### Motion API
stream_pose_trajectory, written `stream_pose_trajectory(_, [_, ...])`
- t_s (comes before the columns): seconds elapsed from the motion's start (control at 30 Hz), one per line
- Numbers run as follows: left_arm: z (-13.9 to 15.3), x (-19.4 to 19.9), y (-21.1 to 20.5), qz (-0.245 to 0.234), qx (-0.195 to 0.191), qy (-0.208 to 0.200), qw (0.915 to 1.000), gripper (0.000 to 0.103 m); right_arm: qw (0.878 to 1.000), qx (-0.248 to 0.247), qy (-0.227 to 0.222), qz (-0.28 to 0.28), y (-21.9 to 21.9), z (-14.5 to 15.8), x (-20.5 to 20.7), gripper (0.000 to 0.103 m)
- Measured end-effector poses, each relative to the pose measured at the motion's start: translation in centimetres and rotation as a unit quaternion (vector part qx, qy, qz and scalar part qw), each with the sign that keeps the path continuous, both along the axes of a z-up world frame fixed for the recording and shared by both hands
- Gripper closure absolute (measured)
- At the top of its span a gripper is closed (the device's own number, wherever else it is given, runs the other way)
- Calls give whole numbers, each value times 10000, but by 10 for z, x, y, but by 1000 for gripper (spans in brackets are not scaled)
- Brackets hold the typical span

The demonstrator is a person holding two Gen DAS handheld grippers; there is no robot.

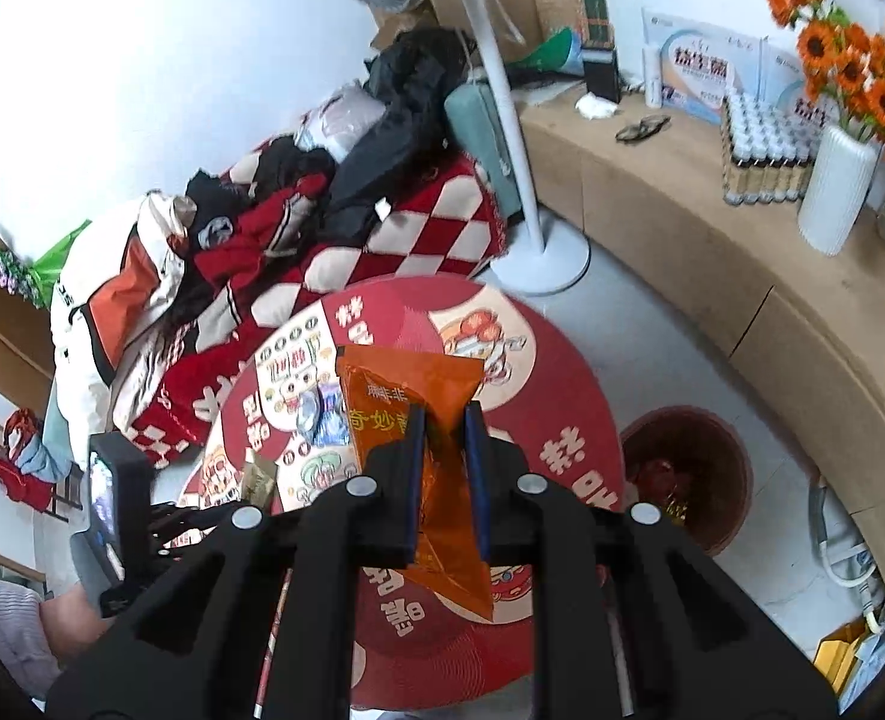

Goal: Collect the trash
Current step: 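Grasp the green tea packet with the left tool while the right holds the orange packet, then carry both packets toward the bin and open the right tool over it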

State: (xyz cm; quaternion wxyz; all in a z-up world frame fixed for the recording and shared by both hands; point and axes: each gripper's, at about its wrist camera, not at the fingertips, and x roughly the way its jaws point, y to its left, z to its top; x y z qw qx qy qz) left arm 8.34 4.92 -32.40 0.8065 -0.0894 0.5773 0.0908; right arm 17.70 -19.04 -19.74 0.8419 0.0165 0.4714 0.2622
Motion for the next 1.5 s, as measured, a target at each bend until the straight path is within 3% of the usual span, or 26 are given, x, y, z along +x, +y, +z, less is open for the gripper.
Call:
stream_pose_trajectory(0.3, [94, 15, 1, 230, -218, -843, 9959, 70, 9979, -26, -422, -483, -47, 61, 13, 87])
stream_pose_trajectory(0.6, [179, 37, -16, 92, -202, -1630, 9864, 70, 9924, -258, -674, -1000, -107, 84, 45, 86])
stream_pose_trajectory(0.9, [218, 59, -30, 88, -93, -1849, 9827, 70, 9885, -383, -519, -1366, -149, 62, 88, 86])
stream_pose_trajectory(1.13, [249, 71, -26, 255, -91, -2036, 9787, 70, 9885, -523, -494, -1333, -163, 47, 108, 86])
stream_pose_trajectory(1.5, [268, 84, -25, 401, -280, -2117, 9761, 70, 9888, -575, -318, -1339, -175, 27, 122, 86])
